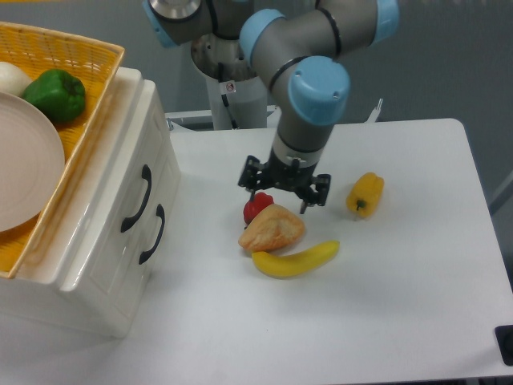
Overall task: Slide open the top white drawer
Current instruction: 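Move the gripper across the table toward the upper drawer's black handle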
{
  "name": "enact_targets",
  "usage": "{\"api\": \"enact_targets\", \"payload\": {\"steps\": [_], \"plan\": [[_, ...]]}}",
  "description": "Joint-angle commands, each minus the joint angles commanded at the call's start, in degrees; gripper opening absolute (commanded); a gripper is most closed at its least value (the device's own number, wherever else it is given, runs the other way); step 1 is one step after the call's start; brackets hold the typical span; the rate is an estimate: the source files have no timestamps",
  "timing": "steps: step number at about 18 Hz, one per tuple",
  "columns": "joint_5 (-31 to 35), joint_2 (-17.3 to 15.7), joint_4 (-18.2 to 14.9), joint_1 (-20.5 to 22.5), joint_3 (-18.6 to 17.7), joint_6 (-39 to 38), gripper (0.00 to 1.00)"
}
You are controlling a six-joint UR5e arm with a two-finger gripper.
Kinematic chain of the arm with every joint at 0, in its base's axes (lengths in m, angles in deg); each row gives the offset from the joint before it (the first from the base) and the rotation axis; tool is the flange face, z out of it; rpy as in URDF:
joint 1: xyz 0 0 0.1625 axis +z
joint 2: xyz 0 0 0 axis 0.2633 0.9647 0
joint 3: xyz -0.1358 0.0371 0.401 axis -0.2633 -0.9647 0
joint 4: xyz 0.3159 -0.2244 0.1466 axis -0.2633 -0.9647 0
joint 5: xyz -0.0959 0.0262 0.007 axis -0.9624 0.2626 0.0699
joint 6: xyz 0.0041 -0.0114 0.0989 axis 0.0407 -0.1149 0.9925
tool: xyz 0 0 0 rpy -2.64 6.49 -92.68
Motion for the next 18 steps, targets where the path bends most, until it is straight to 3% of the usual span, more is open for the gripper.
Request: {"api": "enact_targets", "payload": {"steps": [6,11,18], "plan": [[-2.57,-0.97,-3.51,-2.19,0.26,-3.34,1.0],[-3.09,-0.88,-3.78,-5.18,0.35,-5.72,1.0],[-6.61,-0.88,-5.8,-6.15,0.35,-6.16,1.0]]}}
